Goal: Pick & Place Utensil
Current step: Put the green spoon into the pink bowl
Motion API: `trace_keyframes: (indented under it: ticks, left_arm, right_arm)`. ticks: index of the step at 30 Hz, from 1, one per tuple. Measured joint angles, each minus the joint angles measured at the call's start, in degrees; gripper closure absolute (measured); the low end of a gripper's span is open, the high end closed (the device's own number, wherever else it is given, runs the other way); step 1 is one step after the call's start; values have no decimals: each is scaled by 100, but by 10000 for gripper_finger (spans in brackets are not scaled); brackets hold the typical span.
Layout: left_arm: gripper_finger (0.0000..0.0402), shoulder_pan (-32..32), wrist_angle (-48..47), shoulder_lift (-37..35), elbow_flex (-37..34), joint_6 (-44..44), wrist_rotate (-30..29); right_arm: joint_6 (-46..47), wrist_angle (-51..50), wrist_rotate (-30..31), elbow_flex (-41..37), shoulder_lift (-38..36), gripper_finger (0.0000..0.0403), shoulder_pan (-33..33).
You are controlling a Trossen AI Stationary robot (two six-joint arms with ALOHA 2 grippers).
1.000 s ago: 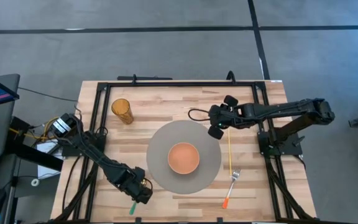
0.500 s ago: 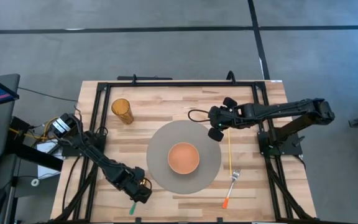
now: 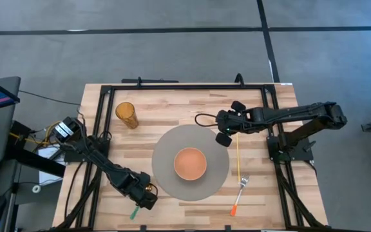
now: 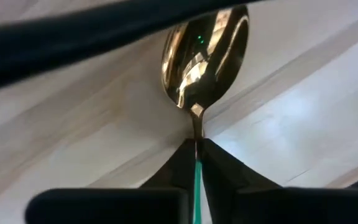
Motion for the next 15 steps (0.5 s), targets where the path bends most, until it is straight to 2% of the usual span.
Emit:
trace_keyframes:
  ticks: [4,7,11,15]
  left_arm:
    - [390,170,56,4,0,306,-24]
    - [392,353,5,-135,-9,566,284]
    - [392,642,-61,-735,-11,697,715]
    - [392,1042,-40,-1607,-4,663,405]
  right_arm:
    - [-4,1,0,0,0,267,0]
    - [-15,2,1,0,0,270,0]
    - [-17,2,1,0,0,270,2]
    - [-19,4,2,0,0,269,2]
